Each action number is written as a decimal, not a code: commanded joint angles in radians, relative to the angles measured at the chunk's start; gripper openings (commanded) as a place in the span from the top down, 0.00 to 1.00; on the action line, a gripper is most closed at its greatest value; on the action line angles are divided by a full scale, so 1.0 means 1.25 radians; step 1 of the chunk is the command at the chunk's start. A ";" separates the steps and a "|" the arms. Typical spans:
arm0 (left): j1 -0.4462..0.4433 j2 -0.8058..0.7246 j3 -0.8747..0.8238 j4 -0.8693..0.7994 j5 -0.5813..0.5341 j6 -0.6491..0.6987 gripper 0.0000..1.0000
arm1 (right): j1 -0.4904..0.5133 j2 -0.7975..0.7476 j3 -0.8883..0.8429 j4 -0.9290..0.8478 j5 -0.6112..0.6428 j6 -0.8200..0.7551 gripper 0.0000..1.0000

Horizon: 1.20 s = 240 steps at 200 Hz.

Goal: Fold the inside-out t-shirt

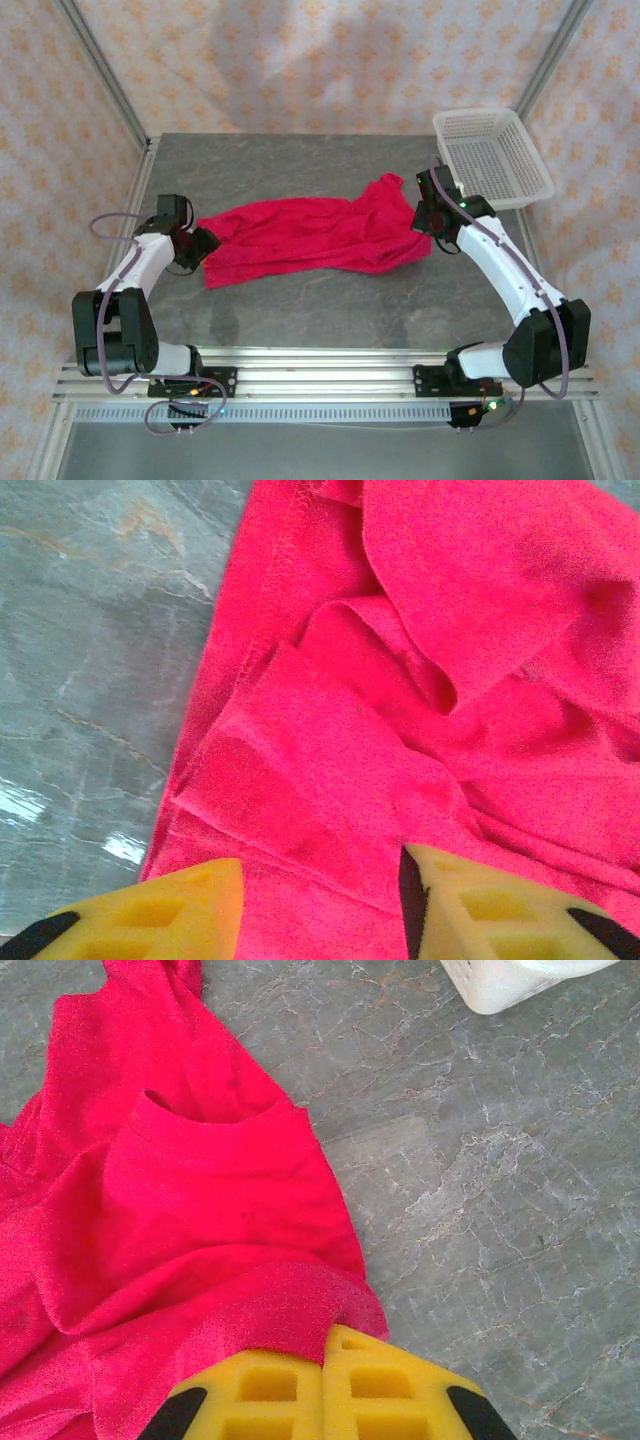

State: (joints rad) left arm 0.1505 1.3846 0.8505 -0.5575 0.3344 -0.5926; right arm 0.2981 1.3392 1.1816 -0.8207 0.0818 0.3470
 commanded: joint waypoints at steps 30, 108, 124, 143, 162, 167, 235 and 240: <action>-0.005 0.039 -0.003 0.022 -0.064 0.003 0.56 | 0.001 0.006 -0.005 0.013 0.001 0.004 1.00; -0.004 0.160 0.063 0.091 -0.056 -0.012 0.61 | 0.000 0.003 0.001 0.004 -0.005 -0.004 1.00; -0.004 0.170 0.065 0.096 -0.066 -0.011 0.61 | 0.000 0.006 0.001 0.005 -0.012 -0.004 1.00; -0.004 0.182 0.072 0.100 -0.084 -0.010 0.61 | 0.001 0.008 0.001 0.010 -0.021 -0.003 1.00; -0.005 0.199 0.078 0.106 -0.087 -0.010 0.76 | 0.000 0.011 0.001 0.011 -0.025 -0.001 1.00; -0.005 0.203 0.081 0.105 -0.087 -0.009 0.82 | 0.001 0.011 0.002 0.012 -0.026 -0.001 1.00; -0.007 0.146 0.172 -0.003 -0.117 0.008 1.00 | 0.001 0.000 0.020 0.014 -0.010 -0.002 1.00; -0.007 0.136 0.186 -0.017 -0.122 0.010 1.00 | 0.000 -0.003 0.024 0.015 -0.008 -0.003 1.00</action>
State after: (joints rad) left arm 0.1505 1.6306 1.0027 -0.4831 0.2432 -0.6003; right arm 0.2981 1.3514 1.1816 -0.8135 0.0452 0.3462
